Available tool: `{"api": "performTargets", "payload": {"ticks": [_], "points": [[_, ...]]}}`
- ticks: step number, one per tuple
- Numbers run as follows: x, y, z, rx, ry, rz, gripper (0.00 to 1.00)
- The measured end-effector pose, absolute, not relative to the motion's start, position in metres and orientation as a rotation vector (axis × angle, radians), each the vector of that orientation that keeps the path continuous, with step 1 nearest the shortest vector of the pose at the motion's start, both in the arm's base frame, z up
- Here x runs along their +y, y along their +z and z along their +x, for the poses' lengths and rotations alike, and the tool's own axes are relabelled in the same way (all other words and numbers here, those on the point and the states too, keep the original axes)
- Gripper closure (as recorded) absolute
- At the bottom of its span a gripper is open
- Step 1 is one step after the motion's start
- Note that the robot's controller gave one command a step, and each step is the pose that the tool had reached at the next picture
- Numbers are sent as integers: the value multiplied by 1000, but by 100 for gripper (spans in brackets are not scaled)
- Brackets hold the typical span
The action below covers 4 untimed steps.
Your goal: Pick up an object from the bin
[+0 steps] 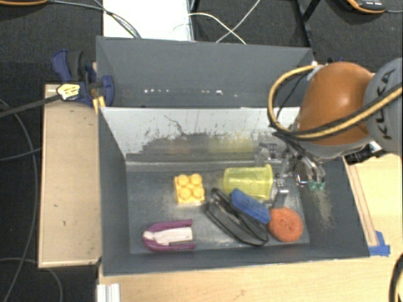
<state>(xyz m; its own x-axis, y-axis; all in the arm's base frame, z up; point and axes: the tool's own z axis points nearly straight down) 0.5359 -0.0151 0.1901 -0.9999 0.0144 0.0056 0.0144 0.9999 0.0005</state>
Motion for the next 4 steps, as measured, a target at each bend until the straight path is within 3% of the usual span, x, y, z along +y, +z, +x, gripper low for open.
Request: {"api": "performTargets", "payload": {"ticks": [1,2,3,4], "points": [[-15,195,538,-3144,0,-22,0],[50,75,535,-3155,-11,-41,0],[33,141,501,-3146,-1,-78,0],[24,100,482,-3133,-13,-360,0]]}}
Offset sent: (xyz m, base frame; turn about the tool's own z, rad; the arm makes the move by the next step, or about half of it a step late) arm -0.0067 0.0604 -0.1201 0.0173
